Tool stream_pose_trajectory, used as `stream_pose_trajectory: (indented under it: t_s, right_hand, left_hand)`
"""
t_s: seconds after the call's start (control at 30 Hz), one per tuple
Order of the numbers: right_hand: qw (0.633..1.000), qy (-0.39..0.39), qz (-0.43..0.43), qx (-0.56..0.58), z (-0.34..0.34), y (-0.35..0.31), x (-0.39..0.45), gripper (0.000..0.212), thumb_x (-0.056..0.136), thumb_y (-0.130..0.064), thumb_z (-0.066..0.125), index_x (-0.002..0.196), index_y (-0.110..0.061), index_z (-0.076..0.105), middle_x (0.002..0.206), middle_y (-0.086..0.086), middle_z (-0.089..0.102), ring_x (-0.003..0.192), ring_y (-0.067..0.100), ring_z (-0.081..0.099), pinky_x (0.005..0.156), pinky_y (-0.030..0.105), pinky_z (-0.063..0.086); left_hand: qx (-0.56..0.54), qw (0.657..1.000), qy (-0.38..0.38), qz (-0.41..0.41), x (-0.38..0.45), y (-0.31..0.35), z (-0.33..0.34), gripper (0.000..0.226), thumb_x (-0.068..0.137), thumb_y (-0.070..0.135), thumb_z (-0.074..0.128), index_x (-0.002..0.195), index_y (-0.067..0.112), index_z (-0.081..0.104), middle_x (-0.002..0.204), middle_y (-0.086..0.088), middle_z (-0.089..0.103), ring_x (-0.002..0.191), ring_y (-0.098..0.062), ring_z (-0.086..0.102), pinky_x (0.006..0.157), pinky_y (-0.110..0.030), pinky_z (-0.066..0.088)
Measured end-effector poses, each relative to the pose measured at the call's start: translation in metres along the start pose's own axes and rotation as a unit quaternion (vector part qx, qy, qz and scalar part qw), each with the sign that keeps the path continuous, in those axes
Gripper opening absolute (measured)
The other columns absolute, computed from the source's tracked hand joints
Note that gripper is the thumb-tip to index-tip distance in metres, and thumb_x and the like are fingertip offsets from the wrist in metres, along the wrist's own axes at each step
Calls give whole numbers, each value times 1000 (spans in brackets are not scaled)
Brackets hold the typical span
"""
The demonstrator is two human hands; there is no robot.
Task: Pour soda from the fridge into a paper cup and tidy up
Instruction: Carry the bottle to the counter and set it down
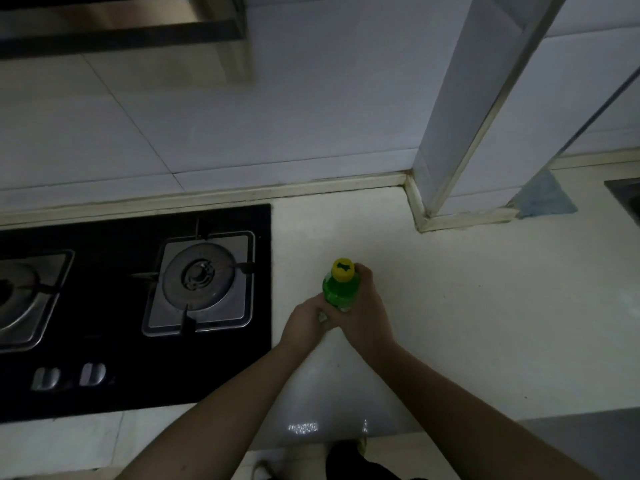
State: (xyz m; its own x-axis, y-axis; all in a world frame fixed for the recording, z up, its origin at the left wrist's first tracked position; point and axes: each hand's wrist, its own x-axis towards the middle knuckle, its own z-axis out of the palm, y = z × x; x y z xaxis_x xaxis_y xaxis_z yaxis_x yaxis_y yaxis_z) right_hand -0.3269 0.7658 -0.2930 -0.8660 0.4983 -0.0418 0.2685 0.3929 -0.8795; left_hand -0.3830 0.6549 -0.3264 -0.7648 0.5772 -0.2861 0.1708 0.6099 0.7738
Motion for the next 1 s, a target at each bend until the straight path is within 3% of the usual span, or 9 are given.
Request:
stream_pose_trajectory:
  t_s: [0.13,0.23,0.3,0.4,0.5,0.63,0.8,0.9,1.0]
  right_hand:
    - [1000,-11,-16,-1,-2,3,-1,74,70,-25,82,129,-20,38,115,-1,54,100,13,56,80,25,47]
    - [999,-7,-40,20,-4,2,1,72,65,-14,86,124,-13,45,110,0,55,97,13,55,84,14,44]
    - [998,-49,-30,4,-8,3,3,79,62,-24,88,127,-12,44,116,2,55,103,13,53,92,24,46]
    - [992,-117,24,-32,-20,2,5,105,62,-45,84,145,-13,26,139,7,44,125,24,46,103,44,41]
    - [978,-161,118,-63,-29,6,1,117,68,-47,81,151,-8,8,153,13,27,138,30,32,109,42,33]
    - [963,-191,123,-143,-32,13,-15,88,75,-51,73,140,-8,34,139,14,46,123,29,49,98,38,44]
    - [938,-236,118,-225,-22,9,-43,69,94,-50,47,147,-11,26,147,15,36,133,31,38,108,37,33]
    - [926,-251,108,-259,-13,5,-54,63,96,-50,41,147,-18,28,147,13,36,132,32,38,107,40,34]
    - [919,-248,67,-298,-2,-2,-66,57,97,-49,39,146,-22,31,147,11,37,130,31,39,107,41,35]
  left_hand:
    - [-33,999,-5,-15,-4,-2,-1,28,87,5,67,107,25,62,92,23,58,79,15,55,72,0,41]
    - [-11,999,-18,-26,2,-5,-1,27,85,12,69,112,12,66,105,5,68,98,-11,65,87,-21,51]
    - [29,999,-33,-31,3,-5,-2,31,82,27,69,107,8,68,107,-7,70,103,-26,65,87,-30,50]
    - [87,995,-47,-31,1,-2,-7,55,79,50,61,121,13,62,116,-6,67,108,-24,62,85,-26,46]
    - [195,980,-15,-33,-5,-9,-12,59,87,46,63,138,20,49,132,-4,58,119,-23,55,85,-26,43]
    - [277,960,1,-33,-22,-24,-16,66,89,58,50,144,23,40,141,-1,51,128,-20,47,98,-33,43]
    - [313,950,-4,-4,-48,-27,-21,70,88,65,38,143,21,43,145,0,47,132,-20,43,104,-31,37]
    - [321,946,-37,10,-69,-31,-22,70,90,65,41,147,23,36,153,0,36,139,-20,33,111,-35,31]
    - [334,942,-17,16,-90,-36,-31,74,88,66,33,149,23,33,154,-1,33,141,-21,30,111,-36,28]
